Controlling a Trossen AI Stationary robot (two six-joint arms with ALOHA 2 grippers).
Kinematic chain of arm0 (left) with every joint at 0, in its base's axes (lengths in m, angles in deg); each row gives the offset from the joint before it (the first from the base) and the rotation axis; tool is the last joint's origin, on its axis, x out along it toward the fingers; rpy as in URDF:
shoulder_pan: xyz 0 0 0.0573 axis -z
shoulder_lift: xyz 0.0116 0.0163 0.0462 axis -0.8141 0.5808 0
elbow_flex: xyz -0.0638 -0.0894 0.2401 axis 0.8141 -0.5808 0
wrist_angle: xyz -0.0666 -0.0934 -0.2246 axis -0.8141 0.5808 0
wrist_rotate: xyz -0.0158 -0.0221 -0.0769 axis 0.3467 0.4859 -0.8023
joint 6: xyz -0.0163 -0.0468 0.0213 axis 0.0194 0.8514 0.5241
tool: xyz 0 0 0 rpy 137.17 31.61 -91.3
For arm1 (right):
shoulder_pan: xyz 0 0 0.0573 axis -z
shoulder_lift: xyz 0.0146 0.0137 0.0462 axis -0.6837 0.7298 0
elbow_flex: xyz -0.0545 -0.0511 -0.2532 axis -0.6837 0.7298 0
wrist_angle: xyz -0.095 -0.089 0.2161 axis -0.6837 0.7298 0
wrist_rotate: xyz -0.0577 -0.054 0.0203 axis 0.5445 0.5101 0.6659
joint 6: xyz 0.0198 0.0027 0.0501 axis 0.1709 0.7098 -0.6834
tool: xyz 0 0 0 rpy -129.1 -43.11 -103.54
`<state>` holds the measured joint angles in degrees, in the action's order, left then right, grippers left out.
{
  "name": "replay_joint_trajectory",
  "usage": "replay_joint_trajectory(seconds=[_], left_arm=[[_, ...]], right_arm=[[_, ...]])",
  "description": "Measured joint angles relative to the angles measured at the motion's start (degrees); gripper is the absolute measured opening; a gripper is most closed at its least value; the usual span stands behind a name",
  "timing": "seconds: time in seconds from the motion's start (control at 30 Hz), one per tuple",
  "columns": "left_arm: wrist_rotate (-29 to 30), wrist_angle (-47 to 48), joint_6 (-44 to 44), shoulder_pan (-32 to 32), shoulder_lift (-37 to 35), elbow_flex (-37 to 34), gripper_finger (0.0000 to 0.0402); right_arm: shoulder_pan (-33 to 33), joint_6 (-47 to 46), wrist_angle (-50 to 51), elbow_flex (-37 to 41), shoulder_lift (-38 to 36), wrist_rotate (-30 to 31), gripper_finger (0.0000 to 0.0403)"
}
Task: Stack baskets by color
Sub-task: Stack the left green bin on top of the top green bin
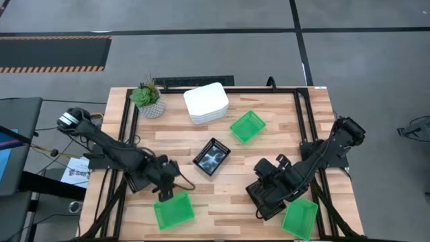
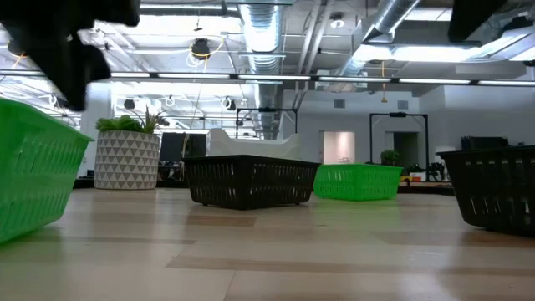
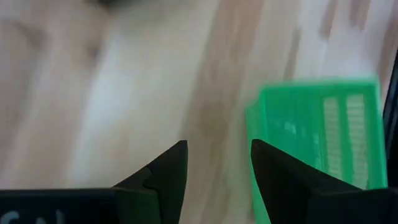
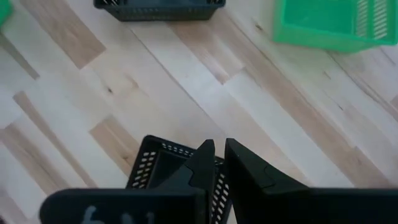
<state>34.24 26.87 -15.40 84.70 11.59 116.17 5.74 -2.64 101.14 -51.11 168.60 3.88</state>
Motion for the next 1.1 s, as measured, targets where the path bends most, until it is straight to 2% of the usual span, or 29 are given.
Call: replay_joint_trajectory(seconds=[0.1, 0.3, 0.57, 0.7, 0.87, 1.0, 1.1], left_arm=[[-3.46, -1.13, 0.25, 1.43, 3.3, 0.02, 0.0165], [-5.07, -1.94, 1.22, 2.57, 8.59, 0.02, 0.0165], [-10.88, -4.06, 2.32, 2.6, 13.3, 0.02, 0.0165], [-7.98, -3.38, 3.11, 2.36, 11.61, 0.01, 0.0164], [-6.53, -2.85, 4.64, 1.9, 5.15, 0.07, 0.0164], [-3.01, -3.7, 7.54, 2.68, 0.18, 0.08, 0.0164], [-2.54, -3.77, 8.47, 4.3, 0.18, 0.09, 0.0164]], right_arm=[[-0.63, -1.53, -0.87, 1.05, -0.04, 0.0, 0.0063], [-1.31, -1.96, -2.07, 3.09, 0.05, -0.46, 0.0063], [-2.06, -1.94, -2.22, 3.33, -0.01, -0.43, 0.0063], [-2.14, -1.92, -2.33, 3.33, -0.01, -0.39, 0.0063], [-2.36, -1.9, -2.34, 3.33, -0.01, -0.33, 0.0063], [-2.38, -1.87, -2.62, 3.33, -0.01, -0.33, 0.0063], [-2.36, -1.87, -3.1, 3.32, -0.01, -0.28, 0.0063]])
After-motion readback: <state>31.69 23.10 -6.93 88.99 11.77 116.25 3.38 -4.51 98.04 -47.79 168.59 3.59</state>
